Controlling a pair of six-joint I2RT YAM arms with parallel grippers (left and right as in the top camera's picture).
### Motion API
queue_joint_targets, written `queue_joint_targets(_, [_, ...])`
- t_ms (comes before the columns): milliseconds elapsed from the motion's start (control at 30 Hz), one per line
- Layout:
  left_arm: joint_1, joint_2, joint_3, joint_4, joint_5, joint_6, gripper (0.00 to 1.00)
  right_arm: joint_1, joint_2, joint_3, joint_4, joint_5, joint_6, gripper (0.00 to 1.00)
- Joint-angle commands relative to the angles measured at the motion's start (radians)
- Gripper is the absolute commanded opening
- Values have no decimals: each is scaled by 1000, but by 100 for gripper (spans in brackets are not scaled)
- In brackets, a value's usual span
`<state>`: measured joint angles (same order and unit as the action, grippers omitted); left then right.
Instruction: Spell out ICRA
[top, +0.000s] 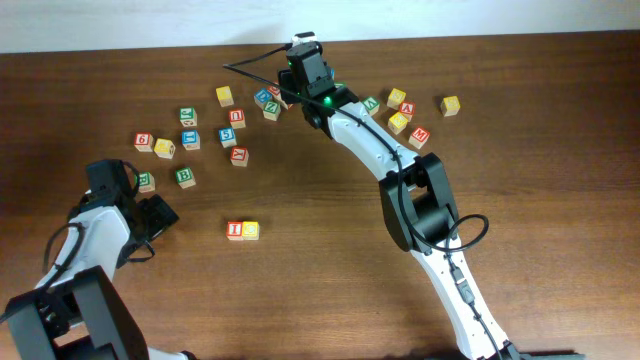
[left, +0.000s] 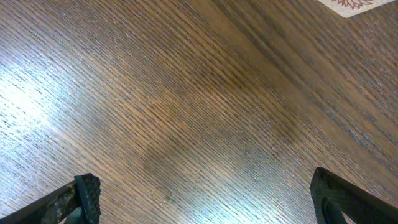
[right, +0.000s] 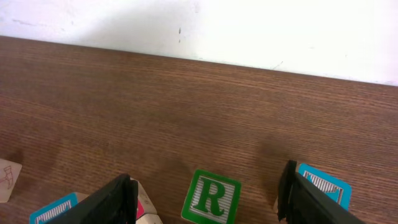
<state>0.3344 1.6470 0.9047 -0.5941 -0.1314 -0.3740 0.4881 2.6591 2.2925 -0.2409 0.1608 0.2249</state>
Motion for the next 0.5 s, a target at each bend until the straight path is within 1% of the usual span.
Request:
queue_joint_targets(0, [5, -10, -6, -1, -8, -3, 99, 3, 43, 6, 7, 10, 1, 64])
queue_joint_targets(333, [5, -10, -6, -1, -8, -3, 99, 3, 63, 6, 3, 35, 1, 65])
queue_joint_targets(367, [5, -10, -6, -1, -8, -3, 99, 3, 63, 6, 5, 35, 1, 62])
queue_joint_targets(433, [5, -10, -6, -1, -7, -3, 99, 3, 63, 6, 2, 35, 1, 48])
queue_joint_targets(467, [5, -10, -6, -1, -7, -3, 99, 3, 63, 6, -2, 35, 1, 43])
